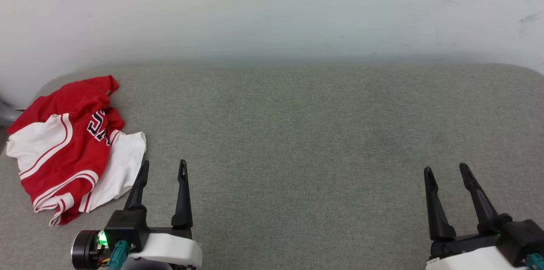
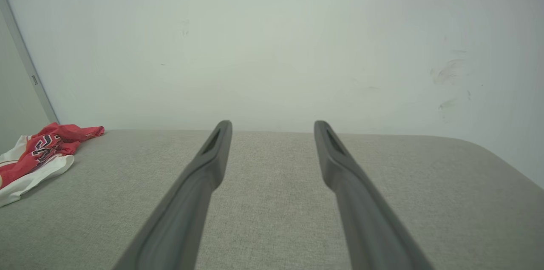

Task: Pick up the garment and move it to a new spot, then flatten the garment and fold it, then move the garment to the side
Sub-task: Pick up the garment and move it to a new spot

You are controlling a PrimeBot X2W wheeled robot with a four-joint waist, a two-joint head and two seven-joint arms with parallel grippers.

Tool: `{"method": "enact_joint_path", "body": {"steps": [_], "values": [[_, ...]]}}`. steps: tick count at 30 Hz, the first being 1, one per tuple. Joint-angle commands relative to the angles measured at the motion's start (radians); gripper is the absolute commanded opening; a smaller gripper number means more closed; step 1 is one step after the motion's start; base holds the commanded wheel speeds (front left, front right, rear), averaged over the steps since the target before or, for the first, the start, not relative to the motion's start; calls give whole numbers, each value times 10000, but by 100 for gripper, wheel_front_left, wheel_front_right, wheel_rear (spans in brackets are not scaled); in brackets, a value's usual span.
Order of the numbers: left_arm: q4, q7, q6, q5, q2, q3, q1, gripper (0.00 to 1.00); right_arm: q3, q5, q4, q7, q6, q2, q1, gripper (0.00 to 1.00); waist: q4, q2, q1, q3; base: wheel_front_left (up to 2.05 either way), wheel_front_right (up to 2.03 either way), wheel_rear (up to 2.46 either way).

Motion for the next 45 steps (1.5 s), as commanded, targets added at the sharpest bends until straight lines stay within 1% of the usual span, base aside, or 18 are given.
{"method": "enact_joint_path", "body": {"steps": [1, 7, 14, 26, 34, 40, 41, 45], "values": [[37, -28, -68, -96, -14, 48, 105, 100, -8, 46, 27, -32, -7, 13, 74, 100, 1, -1, 0, -3, 0, 0, 0], [112, -28, -178, -162, -46, 167, 106, 100, -94, 504, 138, -30, -5, 13, 77, 100, 1, -1, 0, 4, 0, 0, 0], [153, -28, -243, -183, -64, 208, 73, 100, -69, 496, 201, -29, -5, 13, 29, 100, -5, -1, 0, 34, 0, 0, 0], [257, -28, -143, -309, -67, 144, 38, 100, -19, 423, 228, -29, -5, 14, 100, 100, 169, -1, 0, 12, 0, 0, 0], [290, -28, -101, -391, -66, 221, -13, 100, 37, 325, 219, -29, -5, 13, 145, 100, 745, -1, 0, 56, 0, 0, 0], [297, -28, -68, -425, -65, 320, -73, 100, 93, 222, 194, -29, -5, 13, 120, 100, 1428, -1, 0, 152, 0, 0, 0], [297, -28, -68, -425, -65, 320, -73, 100, 93, 222, 194, -29, -5, 13, 120, 100, 1428, -1, 0, 152, 0, 0, 0], [321, -28, -65, -443, -67, 340, -120, 100, 103, 156, 189, -29, -5, 14, 108, 100, 1971, -1, 0, 219, 0, 0, 0]]}}
